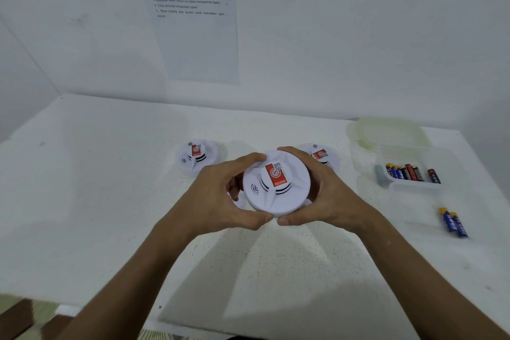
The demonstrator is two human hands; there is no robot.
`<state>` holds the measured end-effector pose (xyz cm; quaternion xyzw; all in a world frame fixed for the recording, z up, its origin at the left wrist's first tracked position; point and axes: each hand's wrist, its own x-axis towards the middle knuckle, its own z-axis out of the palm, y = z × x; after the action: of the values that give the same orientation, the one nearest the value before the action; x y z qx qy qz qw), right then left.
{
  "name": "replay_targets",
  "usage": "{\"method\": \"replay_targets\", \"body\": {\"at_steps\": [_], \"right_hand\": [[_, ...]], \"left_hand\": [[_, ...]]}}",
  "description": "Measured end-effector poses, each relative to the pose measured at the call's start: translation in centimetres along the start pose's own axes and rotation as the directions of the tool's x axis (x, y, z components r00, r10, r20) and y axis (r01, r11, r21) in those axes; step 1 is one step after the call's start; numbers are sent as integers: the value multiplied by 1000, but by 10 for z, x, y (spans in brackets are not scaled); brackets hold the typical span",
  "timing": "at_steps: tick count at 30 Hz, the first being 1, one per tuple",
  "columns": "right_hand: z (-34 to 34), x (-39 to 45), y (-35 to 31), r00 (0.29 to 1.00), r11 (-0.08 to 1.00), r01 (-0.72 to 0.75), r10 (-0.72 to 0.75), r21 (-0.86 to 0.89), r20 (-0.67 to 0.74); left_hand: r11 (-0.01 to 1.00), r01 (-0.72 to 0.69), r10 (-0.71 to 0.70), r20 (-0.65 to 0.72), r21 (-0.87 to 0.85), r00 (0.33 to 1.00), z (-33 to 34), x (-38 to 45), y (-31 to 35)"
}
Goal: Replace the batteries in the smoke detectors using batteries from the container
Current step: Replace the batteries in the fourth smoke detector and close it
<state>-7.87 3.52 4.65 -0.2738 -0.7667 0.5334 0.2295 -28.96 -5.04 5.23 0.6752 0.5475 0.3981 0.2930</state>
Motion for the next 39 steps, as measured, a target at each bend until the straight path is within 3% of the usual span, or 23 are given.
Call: {"method": "replay_targets", "body": {"at_steps": [39], "right_hand": [[0, 3, 4, 1000, 1000, 7, -7, -15, 4]], "left_hand": [[1000, -25, 25, -11, -19, 1000, -3, -3, 4]]}}
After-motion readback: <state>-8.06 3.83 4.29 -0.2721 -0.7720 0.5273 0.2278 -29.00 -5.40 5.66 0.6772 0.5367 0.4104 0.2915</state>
